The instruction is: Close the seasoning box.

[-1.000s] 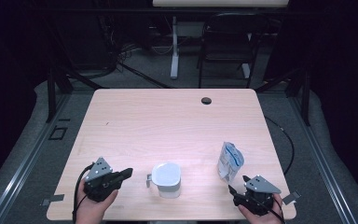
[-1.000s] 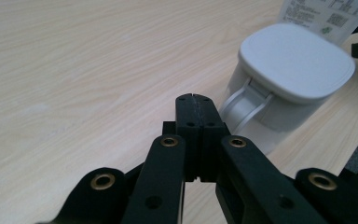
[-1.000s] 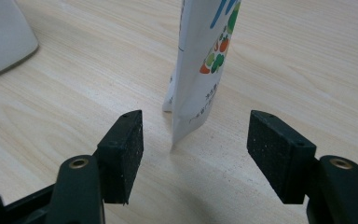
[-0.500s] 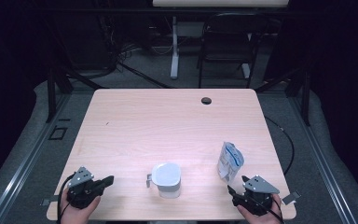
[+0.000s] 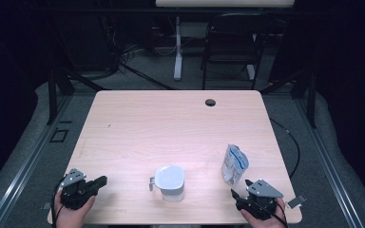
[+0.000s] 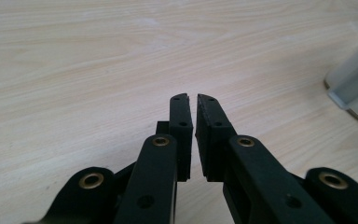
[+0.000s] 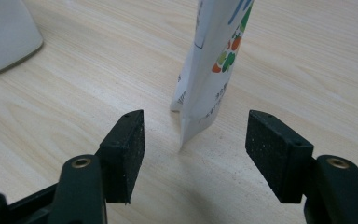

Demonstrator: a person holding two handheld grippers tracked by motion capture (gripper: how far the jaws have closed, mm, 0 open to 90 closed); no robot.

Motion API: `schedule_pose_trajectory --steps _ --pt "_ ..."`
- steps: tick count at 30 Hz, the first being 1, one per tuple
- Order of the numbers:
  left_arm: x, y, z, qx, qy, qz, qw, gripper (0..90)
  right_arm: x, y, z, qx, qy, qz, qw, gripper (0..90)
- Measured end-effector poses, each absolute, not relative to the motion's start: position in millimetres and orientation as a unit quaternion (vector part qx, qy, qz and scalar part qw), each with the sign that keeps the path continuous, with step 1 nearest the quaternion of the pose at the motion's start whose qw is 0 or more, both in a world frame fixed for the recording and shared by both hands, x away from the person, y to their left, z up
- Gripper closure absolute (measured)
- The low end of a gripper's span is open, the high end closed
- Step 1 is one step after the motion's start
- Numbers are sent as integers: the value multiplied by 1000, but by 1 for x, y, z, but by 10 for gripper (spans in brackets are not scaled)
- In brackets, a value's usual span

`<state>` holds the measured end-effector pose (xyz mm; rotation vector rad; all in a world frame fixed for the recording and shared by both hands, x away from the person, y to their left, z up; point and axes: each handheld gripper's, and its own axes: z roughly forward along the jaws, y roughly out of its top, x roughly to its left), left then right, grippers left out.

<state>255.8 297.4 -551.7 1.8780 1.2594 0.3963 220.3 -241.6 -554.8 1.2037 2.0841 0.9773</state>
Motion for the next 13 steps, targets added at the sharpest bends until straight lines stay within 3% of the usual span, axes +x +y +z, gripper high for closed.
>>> schedule_pose_trajectory --steps 13 --pt "258 311 -551 716 528 178 419 530 218 -239 -556 441 773 363 276 384"
